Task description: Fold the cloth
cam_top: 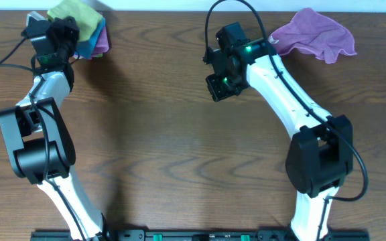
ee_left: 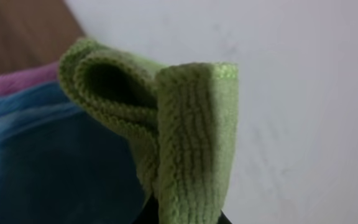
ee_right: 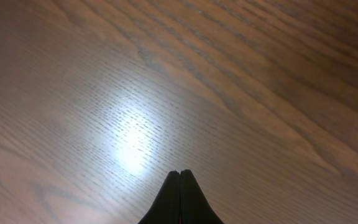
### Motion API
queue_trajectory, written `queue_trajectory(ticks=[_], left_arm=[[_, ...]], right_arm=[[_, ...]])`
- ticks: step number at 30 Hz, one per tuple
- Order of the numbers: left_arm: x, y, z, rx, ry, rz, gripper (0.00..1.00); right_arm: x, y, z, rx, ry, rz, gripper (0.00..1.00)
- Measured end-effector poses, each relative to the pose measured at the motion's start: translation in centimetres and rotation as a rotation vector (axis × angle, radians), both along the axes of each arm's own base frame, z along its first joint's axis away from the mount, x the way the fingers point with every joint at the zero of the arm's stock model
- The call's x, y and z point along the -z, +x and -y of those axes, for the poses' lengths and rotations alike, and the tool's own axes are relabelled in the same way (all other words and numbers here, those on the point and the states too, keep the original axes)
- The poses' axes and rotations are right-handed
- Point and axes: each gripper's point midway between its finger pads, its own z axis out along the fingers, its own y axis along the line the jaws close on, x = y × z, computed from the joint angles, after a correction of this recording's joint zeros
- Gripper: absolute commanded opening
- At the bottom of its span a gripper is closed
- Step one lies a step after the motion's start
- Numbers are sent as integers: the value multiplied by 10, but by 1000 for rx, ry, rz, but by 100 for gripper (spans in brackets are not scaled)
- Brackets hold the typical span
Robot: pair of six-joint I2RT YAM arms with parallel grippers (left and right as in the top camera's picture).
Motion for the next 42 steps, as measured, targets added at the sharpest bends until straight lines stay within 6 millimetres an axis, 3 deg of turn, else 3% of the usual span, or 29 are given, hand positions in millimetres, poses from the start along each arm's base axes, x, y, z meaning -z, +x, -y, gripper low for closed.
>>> queue_trajectory(ticks=[4,7,8,12,13,14,32,39,42], left_arm=[[22,-8,2,0,-27,-95,6],[25,-10,2,-2,-31,-110,6],[26,-10,0,-4,-32,-111,10],[29,-15,-10,-25,-66,-128,52],[30,-16,-13,-28,-74,-130,69],[30,-17,-15,-32,-82,-130,94],[27,-32,-43,41,-178,-115,95],[51,-62,-72,4,-235,-231,95],[46,-77,-92,-24,-220,-250,95]], right_arm=[[0,-3,-4,-11,-1,-1,1],[0,-3,-4,-12,-1,-1,1],[0,-3,-4,-12,-1,-1,1],[0,-3,-5,-12,-1,-1,1],[0,-3,-5,-12,-1,-1,1],[0,-3,-5,-12,-1,-1,1],[0,-7,-13,-30,1,0,1],[0,-10,-19,-44,0,0,1],[0,-11,-20,-46,1,0,1]])
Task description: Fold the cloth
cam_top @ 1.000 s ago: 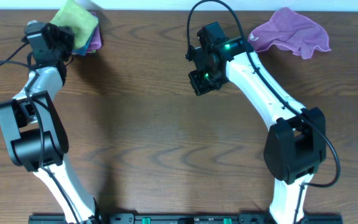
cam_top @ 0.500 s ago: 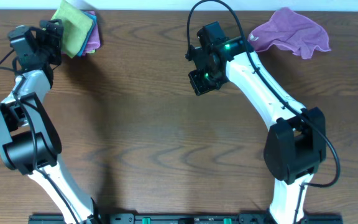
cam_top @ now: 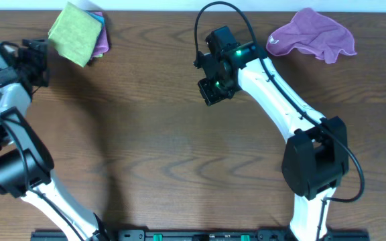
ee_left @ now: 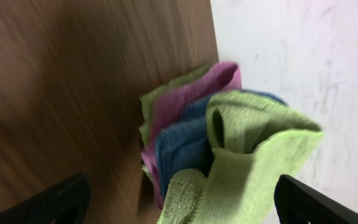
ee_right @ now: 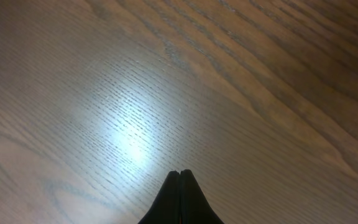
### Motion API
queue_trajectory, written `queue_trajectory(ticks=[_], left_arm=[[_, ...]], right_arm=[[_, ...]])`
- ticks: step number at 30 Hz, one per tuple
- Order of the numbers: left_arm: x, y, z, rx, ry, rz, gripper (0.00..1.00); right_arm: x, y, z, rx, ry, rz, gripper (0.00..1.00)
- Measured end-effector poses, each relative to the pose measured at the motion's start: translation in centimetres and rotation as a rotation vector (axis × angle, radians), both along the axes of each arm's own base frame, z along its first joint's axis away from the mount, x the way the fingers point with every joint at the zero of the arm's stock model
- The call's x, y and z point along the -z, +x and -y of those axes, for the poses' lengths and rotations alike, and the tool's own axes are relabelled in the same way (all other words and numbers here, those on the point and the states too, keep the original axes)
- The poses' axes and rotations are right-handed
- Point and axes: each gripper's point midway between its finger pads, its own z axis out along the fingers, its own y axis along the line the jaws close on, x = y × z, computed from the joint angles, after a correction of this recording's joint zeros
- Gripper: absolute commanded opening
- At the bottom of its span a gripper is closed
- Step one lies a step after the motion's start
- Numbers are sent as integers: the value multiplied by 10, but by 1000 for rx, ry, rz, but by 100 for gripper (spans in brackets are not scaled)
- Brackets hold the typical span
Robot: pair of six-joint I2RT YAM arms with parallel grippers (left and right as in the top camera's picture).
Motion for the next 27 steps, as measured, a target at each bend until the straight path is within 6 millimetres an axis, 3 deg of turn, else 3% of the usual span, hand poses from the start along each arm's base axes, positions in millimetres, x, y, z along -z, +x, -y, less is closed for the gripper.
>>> queue_trajectory(ticks=[7,13,14,17,20,22,24,27], left_arm=[[-38,-26,-25,-18,69,6,96],[-89,-58,-15,76,226,-5,95],[-105,-67,-8,106,274,-1,96],[-143,-89,7,162,374,15,95],[-179,-116,27,221,472,35,95],[-190,-133,38,251,502,26,95],[-205,-153,53,286,544,23,95],[-223,-178,77,334,605,29,95]], right_arm=[[0,-2,-6,-14,2,4,1],[-1,-3,-11,-25,5,16,2],[-2,-2,-10,-23,-1,23,5],[-9,4,-2,2,-36,64,27],[-40,11,10,32,-53,156,59],[-68,16,20,59,-46,226,77],[-113,21,37,104,-24,333,96],[-168,17,65,170,2,450,99]])
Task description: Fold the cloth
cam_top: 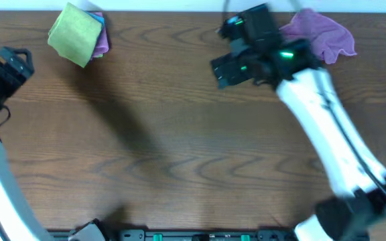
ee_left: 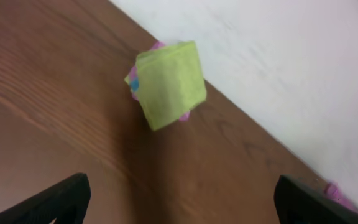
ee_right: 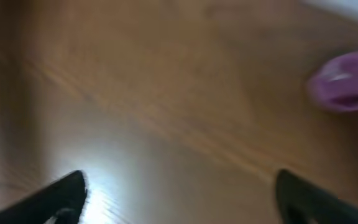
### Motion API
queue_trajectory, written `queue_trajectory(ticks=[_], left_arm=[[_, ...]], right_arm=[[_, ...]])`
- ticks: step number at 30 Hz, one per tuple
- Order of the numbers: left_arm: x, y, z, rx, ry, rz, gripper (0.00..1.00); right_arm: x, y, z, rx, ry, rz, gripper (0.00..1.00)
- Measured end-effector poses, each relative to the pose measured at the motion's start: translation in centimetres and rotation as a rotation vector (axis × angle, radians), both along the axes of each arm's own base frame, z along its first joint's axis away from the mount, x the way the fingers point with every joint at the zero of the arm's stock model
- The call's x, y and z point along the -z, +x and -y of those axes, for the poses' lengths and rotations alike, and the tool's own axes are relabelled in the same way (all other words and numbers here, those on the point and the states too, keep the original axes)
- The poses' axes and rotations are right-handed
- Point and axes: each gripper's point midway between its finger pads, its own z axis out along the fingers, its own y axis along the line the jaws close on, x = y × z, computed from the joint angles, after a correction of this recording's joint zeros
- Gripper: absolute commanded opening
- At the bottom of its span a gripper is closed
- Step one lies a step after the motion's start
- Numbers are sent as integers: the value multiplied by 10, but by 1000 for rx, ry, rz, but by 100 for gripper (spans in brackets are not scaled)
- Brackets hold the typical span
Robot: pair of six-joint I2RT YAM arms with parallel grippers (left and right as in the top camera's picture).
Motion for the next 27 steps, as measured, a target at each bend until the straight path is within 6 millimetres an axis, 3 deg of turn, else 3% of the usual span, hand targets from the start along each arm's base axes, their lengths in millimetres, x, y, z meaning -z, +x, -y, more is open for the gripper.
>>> queue_trajectory(ticks=[3,6,8,10,13,18,24,27], left_arm=[[-14,-27,38,77,88,-14,95],[-27,-64,77,147,184,-18,96],[-29,-88,89,150,238,3,95],[-11,-112,93,132,254,-17,95],[22,-130,93,103,268,-40,95],[57,-119,83,61,275,-31,96],[121,-104,76,45,183,-165,95],[144,-100,75,31,131,-232,95]], right_arm=[[-35,-21,31,58,-11,54,99],[-41,-40,49,95,-66,46,99],[-36,-46,57,110,-90,44,99],[-25,-53,63,124,-109,49,99],[-7,-61,70,131,-121,74,99],[18,-68,76,129,-139,85,99],[71,-81,87,138,-187,-24,99],[80,-85,89,141,-199,-47,99]])
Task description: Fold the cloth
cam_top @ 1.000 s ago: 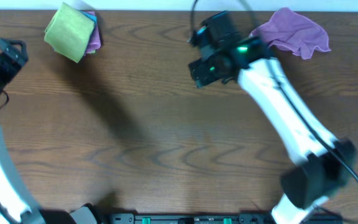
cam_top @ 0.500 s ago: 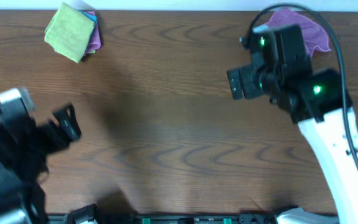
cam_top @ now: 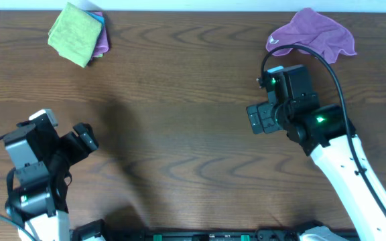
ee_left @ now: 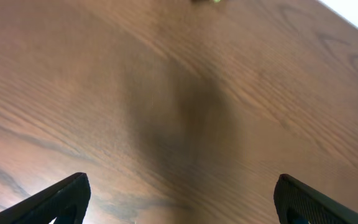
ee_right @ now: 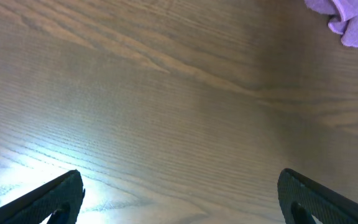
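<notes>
A crumpled purple cloth (cam_top: 313,33) lies at the table's back right; its edge shows in the right wrist view (ee_right: 347,18). My right gripper (cam_top: 260,119) hangs open over bare wood in front of and left of it, jaws wide apart and empty (ee_right: 180,180). My left gripper (cam_top: 80,139) is open near the front left, also over bare wood with nothing between its fingers (ee_left: 182,183). A folded green cloth (cam_top: 74,31) tops a stack at the back left.
Under the green cloth lie folded blue and pink cloths (cam_top: 99,37). The brown wooden table (cam_top: 179,100) ends at a white wall along the back. Both arm bases stand at the front edge.
Both arms have drawn back toward the front. The left gripper was at the far left edge, the right one up near the purple cloth. Both stay open.
First my left gripper was shut on the green cloth over the back-left stack, with the right shut over mid-table. Then the green cloth lay on the stack and the left gripper was open beside it. Later the right was open too, and now both hang nearer the front.
</notes>
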### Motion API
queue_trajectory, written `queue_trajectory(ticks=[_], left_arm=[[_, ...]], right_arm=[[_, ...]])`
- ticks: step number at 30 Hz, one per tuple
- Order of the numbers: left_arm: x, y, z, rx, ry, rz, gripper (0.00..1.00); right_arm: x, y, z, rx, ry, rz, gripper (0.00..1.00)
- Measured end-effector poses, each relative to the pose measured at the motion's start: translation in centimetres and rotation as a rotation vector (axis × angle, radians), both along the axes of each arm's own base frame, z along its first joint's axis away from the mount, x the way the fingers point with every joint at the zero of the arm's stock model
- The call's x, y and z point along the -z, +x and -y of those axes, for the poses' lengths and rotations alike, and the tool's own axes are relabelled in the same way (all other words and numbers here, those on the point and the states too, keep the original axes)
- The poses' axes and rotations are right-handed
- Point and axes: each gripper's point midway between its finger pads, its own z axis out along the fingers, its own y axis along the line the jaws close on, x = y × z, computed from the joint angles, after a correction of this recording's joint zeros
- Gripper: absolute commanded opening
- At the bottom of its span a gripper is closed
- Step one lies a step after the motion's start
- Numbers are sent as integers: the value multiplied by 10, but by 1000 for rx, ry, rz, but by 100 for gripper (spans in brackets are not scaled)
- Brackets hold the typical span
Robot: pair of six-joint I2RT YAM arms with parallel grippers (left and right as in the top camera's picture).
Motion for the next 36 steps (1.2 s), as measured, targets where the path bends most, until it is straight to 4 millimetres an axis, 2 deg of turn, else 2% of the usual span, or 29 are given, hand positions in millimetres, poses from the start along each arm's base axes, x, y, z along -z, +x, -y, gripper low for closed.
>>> queue_trajectory(ticks=[8,19,25,28,30,33,34,36], left_arm=[[16,0,1,-86,-111,-65,95],[16,2,10,-191,-278,-61,95],[30,-17,18,-214,-323,-164,95],[31,-17,15,-232,-313,-162,95],[21,-3,6,-234,-278,-89,95],[-10,29,-4,-157,-175,94,96],[-29,42,-2,-87,-105,185,95],[-47,49,8,10,-19,258,95]], right_arm=[[-1,1,0,0,1,5,99],[-1,1,0,1,1,5,99],[-1,1,0,1,1,5,99],[-1,1,0,1,1,5,99],[-1,1,0,1,1,5,99],[-1,1,0,2,1,7,99],[-1,1,0,3,-1,7,99],[-1,1,0,4,-1,8,99]])
